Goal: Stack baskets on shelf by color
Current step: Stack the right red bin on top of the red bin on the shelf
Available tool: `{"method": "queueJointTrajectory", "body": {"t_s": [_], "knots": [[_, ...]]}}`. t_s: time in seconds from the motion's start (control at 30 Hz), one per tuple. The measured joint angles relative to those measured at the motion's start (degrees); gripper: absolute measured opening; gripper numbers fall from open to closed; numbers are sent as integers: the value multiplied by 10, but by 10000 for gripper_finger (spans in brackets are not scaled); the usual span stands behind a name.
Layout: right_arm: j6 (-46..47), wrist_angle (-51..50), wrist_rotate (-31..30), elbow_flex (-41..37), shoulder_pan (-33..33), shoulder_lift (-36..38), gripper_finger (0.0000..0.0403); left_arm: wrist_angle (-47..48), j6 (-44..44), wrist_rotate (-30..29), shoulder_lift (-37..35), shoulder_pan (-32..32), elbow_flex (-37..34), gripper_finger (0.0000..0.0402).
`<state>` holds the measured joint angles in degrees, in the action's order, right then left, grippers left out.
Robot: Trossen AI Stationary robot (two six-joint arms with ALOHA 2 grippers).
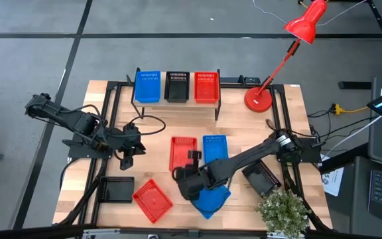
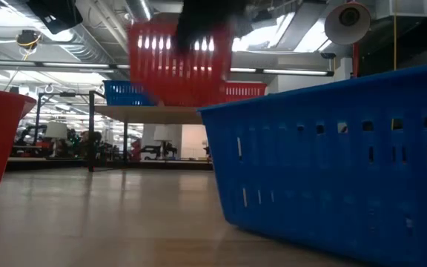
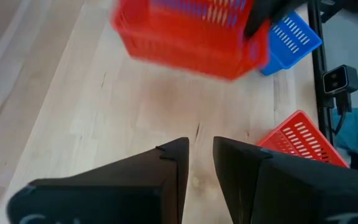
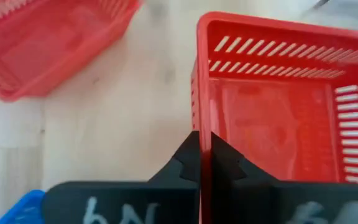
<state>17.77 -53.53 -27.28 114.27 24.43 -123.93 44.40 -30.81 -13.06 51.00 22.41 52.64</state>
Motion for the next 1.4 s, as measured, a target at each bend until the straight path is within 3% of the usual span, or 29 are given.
{"method": "queueJointTrajectory", "body": {"t_s": [0.2,0.27,0.33,0.47,0.57,0.73,0.9,1.03,1.4], "knots": [[-43,-259,-172,201,-17,2,2,0,15,-5,0,0,0,66],[-33,-299,-220,191,-38,30,2,0,27,-18,0,0,0,66],[-34,-312,-225,152,-69,71,2,0,32,-33,0,0,0,66],[-33,-339,-192,76,-159,147,1,-2,50,-63,0,0,0,66],[-118,-277,-129,11,-241,193,1,-5,62,-94,0,0,0,66],[-312,-85,35,-93,-384,245,1,-4,61,-157,0,-1,0,66],[-333,-23,189,-113,-490,255,0,-4,59,-166,0,-1,0,66],[-345,-23,210,-113,-500,254,0,-4,59,-166,0,-1,0,66],[-378,-28,212,-113,-438,256,0,-4,59,-181,0,-1,0,66]]}}
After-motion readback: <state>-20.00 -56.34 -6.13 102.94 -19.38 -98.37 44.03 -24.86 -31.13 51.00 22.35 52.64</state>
